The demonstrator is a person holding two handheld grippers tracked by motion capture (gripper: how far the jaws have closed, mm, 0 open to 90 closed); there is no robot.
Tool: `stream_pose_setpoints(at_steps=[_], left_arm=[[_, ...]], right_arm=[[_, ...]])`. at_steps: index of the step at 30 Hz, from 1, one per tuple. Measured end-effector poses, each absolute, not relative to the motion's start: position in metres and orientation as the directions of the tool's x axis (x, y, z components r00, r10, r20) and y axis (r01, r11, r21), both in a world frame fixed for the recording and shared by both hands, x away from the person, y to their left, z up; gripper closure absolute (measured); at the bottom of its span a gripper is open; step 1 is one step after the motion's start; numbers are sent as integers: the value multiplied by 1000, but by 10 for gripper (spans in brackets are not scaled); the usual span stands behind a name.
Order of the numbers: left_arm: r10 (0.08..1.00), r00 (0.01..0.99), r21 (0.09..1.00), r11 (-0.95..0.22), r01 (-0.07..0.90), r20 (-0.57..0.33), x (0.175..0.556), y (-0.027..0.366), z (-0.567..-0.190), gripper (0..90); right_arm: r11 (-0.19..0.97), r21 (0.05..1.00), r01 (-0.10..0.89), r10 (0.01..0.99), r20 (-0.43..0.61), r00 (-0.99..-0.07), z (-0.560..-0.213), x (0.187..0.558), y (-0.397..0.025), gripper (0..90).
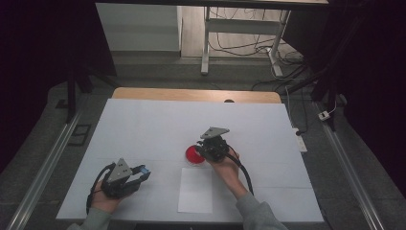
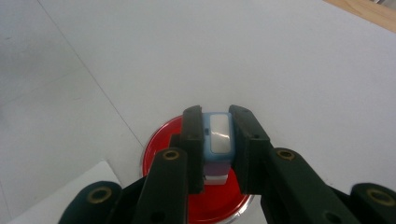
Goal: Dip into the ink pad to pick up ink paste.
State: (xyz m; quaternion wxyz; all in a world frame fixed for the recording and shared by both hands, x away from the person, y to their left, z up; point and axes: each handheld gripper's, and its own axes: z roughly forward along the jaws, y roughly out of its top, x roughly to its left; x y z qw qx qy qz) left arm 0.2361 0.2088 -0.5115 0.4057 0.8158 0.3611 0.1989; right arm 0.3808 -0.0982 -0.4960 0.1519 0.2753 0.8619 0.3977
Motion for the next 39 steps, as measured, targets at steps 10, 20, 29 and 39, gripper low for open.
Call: stream_pose_setpoints(at_steps=[10, 20, 29, 39], left_arm=[[752, 658, 806, -409, 428, 31, 236, 209, -511, 653], [752, 658, 806, -409, 428, 32, 236, 209, -511, 653], [753, 658, 806, -409, 428, 33, 236, 209, -511, 653], [752, 658, 807, -408, 428, 31, 236, 210, -511, 653]], right_arm=[[517, 783, 346, 593, -37, -804, -491, 378, -100, 754], [491, 799, 347, 590, -12, -807, -485, 376, -104, 754], [470, 818, 332, 581, -4, -814, -478, 371, -107, 753], [439, 838, 324, 574, 16, -818, -469, 366, -114, 753]])
